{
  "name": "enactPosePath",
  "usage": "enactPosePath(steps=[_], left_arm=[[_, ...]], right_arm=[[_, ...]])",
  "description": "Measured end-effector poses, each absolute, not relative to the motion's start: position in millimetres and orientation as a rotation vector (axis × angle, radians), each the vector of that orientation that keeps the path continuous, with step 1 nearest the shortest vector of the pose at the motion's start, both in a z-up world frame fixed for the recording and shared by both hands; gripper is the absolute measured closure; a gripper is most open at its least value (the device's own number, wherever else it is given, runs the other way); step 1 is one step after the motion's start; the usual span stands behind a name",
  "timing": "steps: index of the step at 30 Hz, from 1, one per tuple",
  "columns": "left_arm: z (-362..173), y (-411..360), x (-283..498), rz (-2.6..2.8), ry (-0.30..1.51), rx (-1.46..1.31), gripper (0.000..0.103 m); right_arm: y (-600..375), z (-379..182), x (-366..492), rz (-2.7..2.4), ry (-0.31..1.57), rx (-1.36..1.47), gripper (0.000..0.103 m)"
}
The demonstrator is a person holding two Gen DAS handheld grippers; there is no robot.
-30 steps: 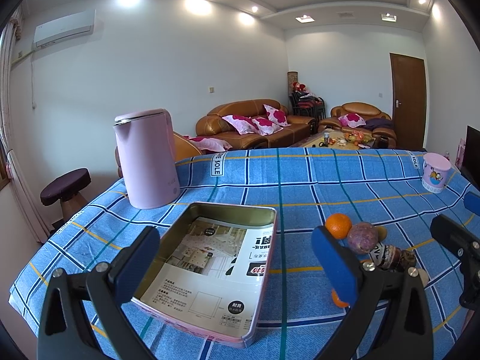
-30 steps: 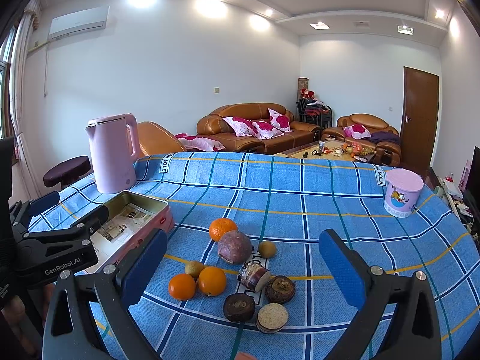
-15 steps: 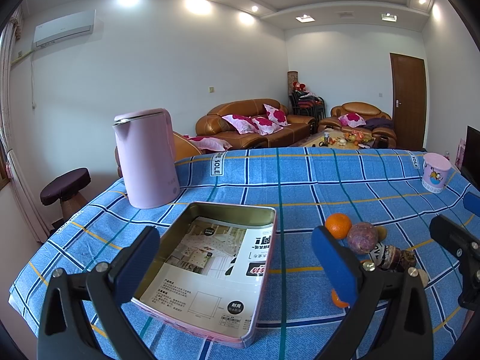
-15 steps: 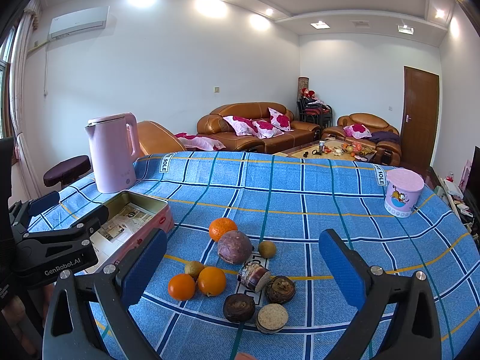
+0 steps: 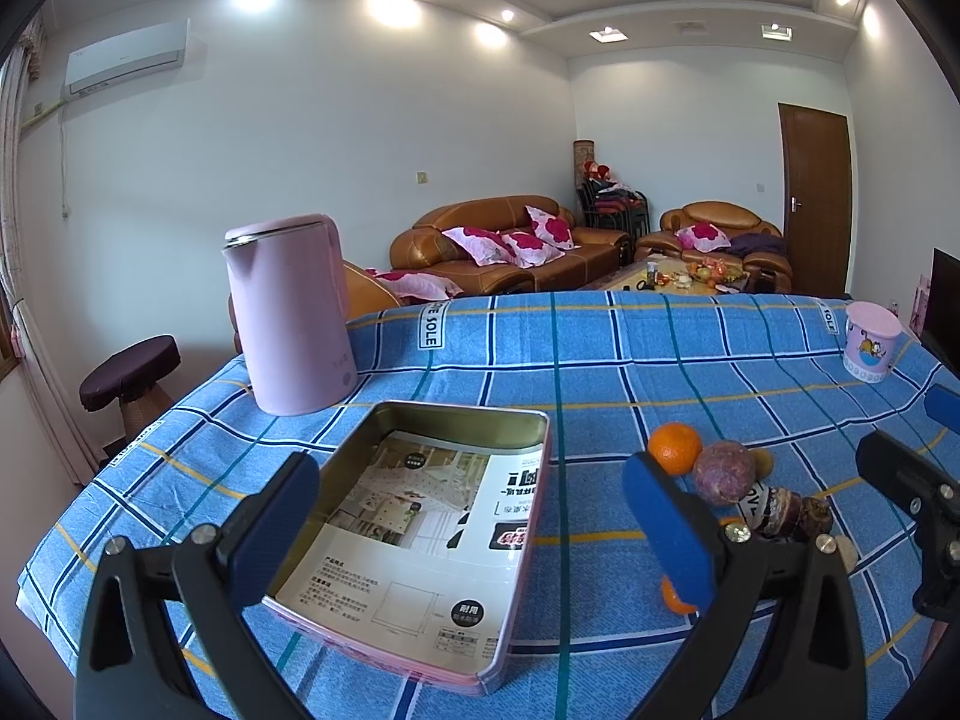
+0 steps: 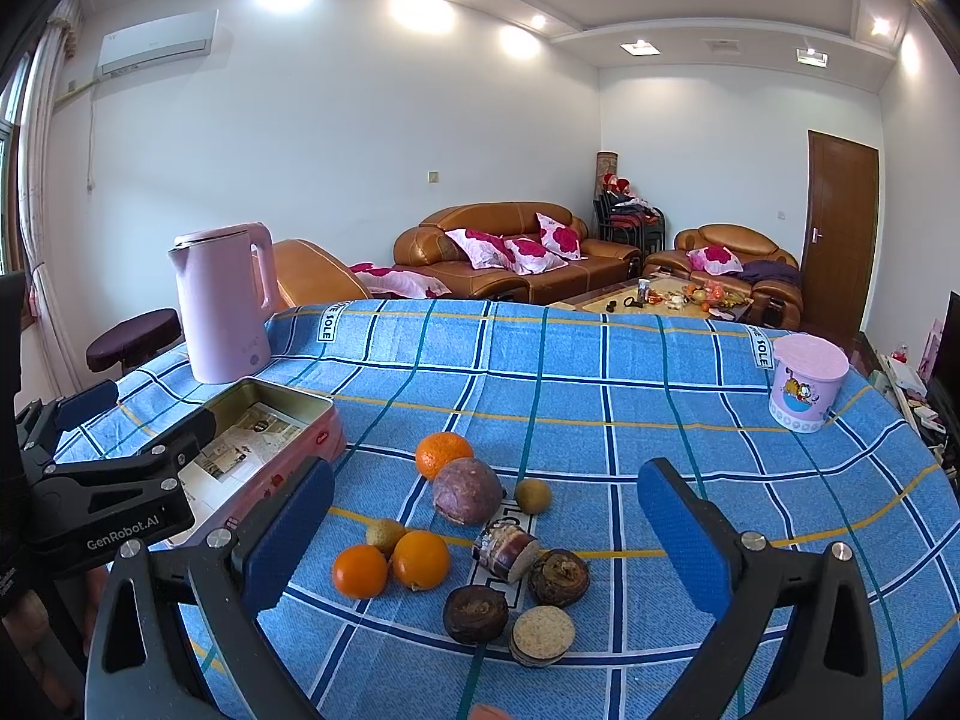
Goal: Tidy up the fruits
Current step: 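Grasp an orange with the left tool while the right tool grasps the cut brown fruit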
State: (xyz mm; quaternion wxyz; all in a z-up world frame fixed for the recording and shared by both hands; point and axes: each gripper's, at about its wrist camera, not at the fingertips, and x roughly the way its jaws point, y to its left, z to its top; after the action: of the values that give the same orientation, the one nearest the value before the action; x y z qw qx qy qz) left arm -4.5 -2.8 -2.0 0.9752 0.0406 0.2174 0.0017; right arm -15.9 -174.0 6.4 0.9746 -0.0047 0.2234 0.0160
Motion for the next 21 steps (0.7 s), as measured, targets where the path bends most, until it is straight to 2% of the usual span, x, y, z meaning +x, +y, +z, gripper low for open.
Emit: enactPosePath(steps=[19,21], left_arm=[[-50.8,-51.9,-6.8,-0.158,0.560,0.150,0.000],[-56.5,-59.2,-7.0,-0.183,0.580,0.166,0.001]], right_arm=[[-210.8,-40.3,-29.3,-0.037,0.573,-0.010,0.001],[-213.1,-45.9,-29.1,-0.032,0.590,-0.009,0.004]])
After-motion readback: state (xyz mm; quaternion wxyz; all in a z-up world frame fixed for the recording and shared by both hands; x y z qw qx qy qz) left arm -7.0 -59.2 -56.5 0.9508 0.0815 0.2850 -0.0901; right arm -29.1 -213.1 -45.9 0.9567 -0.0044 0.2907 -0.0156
